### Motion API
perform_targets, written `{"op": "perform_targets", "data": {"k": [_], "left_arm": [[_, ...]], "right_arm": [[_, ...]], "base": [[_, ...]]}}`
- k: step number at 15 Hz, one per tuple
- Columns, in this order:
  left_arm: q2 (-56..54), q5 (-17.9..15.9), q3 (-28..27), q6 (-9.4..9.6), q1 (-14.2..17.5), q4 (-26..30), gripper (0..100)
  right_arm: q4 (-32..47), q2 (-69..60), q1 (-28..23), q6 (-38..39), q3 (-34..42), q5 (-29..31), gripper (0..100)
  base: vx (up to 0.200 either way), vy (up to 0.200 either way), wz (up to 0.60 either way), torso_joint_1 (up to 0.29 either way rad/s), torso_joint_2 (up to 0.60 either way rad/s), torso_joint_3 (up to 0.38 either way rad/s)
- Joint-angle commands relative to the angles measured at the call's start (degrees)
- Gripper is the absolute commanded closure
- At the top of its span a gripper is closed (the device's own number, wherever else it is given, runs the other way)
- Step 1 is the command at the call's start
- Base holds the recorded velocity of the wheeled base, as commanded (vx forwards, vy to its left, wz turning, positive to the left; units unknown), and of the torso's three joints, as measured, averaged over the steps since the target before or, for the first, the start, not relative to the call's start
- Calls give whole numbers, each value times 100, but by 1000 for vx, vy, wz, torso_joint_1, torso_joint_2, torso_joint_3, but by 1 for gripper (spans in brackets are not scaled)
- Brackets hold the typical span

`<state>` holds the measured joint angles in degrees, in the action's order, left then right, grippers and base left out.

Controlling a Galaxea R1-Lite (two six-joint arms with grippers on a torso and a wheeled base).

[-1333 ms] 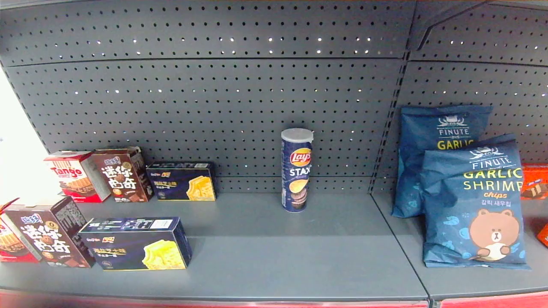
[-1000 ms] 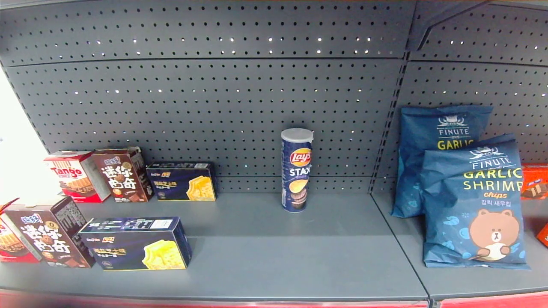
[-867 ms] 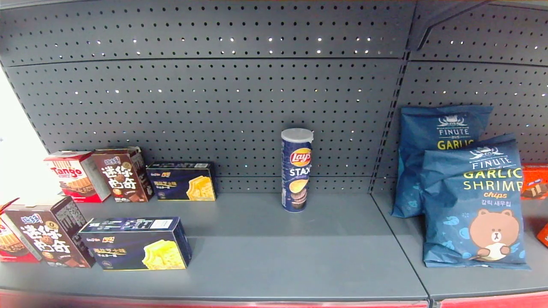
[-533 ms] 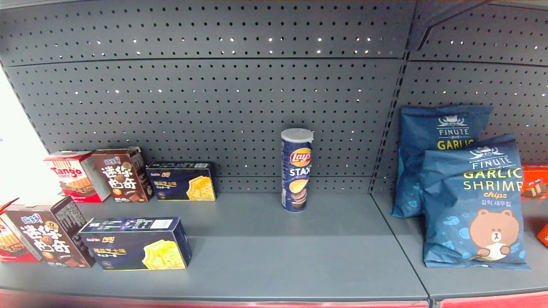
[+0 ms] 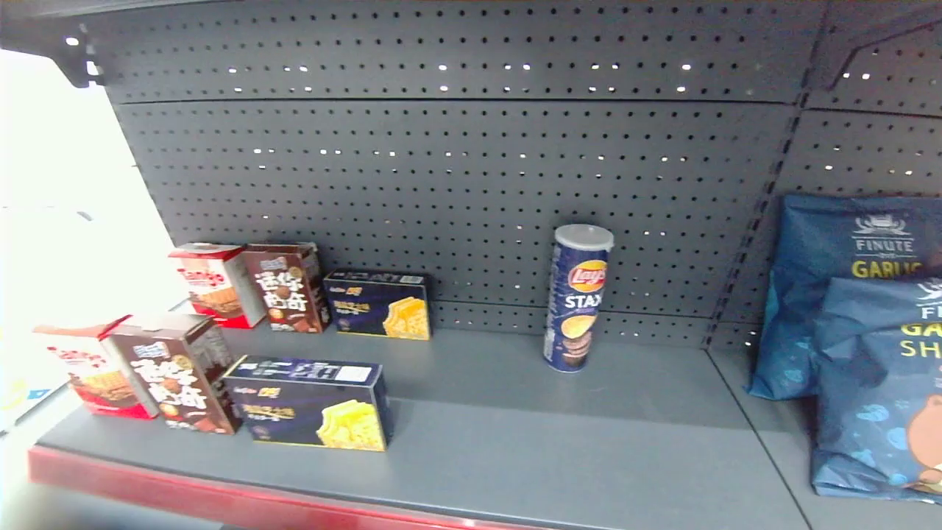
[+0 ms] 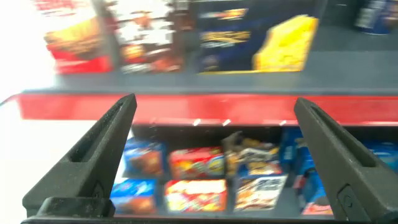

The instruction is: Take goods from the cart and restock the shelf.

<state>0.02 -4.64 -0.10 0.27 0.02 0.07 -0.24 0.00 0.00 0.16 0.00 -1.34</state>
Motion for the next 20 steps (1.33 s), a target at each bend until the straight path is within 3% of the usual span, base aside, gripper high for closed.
{"op": "perform_targets", "data": {"k": [1, 13, 19, 20], "left_arm": [[-2, -1, 1, 0, 6, 1, 0], [-2, 60, 1, 0, 6, 1, 0], [-2, 51, 1, 35, 6, 1, 0], [-2, 148, -140, 123, 15, 1, 0]], "right_arm": [[-2, 0, 9, 2, 0, -7, 0], [-2, 0, 0, 2, 0, 2, 0], [-2, 0, 0, -7, 0, 2, 0], [-2, 0, 0, -7, 0, 2, 0]], "base": [[0, 0, 600, -7, 2, 2], [0, 0, 600, 3, 2, 2], [0, 0, 0, 0, 0, 0], [0, 0, 0, 0, 0, 0]]}}
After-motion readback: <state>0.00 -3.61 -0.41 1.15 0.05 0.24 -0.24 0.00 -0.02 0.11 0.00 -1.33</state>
